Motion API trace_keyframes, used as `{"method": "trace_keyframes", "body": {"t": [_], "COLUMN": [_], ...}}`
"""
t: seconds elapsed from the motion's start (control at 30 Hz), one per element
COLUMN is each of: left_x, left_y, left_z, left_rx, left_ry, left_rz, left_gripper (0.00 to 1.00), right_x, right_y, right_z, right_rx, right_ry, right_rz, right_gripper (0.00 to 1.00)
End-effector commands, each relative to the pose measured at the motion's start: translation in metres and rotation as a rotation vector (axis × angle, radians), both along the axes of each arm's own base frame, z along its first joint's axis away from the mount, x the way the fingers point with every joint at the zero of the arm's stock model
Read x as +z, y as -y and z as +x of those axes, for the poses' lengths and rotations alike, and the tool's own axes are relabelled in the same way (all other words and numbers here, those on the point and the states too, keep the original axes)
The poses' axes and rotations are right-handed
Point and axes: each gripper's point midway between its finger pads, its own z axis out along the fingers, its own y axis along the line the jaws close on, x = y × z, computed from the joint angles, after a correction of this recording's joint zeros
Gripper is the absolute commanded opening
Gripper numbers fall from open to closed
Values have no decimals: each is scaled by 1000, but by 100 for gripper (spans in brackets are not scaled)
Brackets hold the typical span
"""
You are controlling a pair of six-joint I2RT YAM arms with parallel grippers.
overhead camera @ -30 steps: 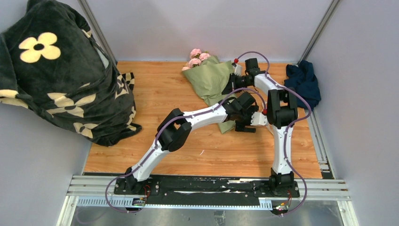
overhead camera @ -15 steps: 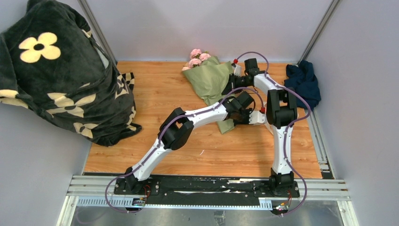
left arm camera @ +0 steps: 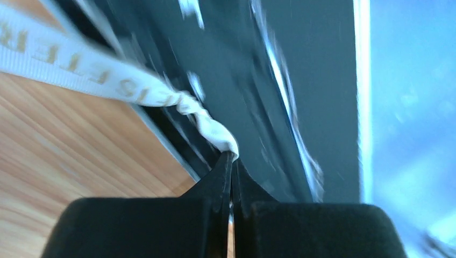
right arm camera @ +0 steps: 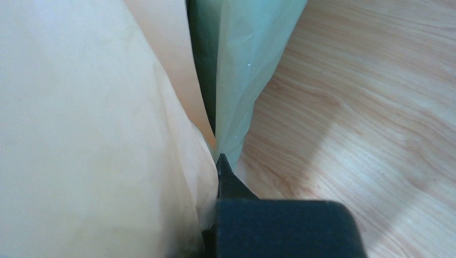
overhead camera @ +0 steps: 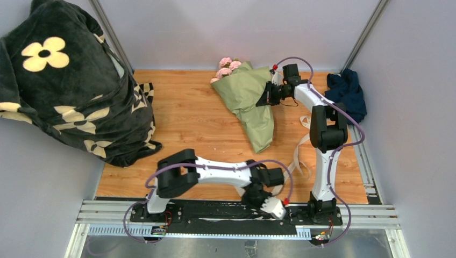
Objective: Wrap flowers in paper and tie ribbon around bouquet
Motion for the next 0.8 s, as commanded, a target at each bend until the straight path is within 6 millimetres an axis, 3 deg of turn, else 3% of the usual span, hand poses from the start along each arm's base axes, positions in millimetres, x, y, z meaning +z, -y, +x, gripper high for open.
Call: {"method": "trace_keyframes", "body": {"t": [0.0,0.1,0.2,0.3,0.37,0.5,0.67,0.77], "left_x": [-23,-24,-16,1,26,90,186,241], "left_y": [-129,-161,-175,-182,-175,-161,-177,-192], "left_z": [67,116,169,245,301,371,435,452], "left_rx": [232,451,715,1032,1188,1309,1460,1526], "left_ry": [88,120,123,185,259,440,748,879], "left_rz": [349,355,276,145,-4,-220,-386,-470], "left_gripper": [0,0,0,0,0,0,0,0], "right_x": [42,55,58,47,42,32,17,9], "right_y": [-11,-11,-11,-16,-21,-23,-30,-36], "right_z": [-14,-24,-35,-53,-65,-87,-126,-149], "right_rx": [-1,-1,0,17,36,33,39,30], "right_ry": [46,72,75,48,42,25,1,1], "right_rz": [26,20,18,13,9,27,31,32], "right_gripper": [0,0,0,0,0,0,0,0]}}
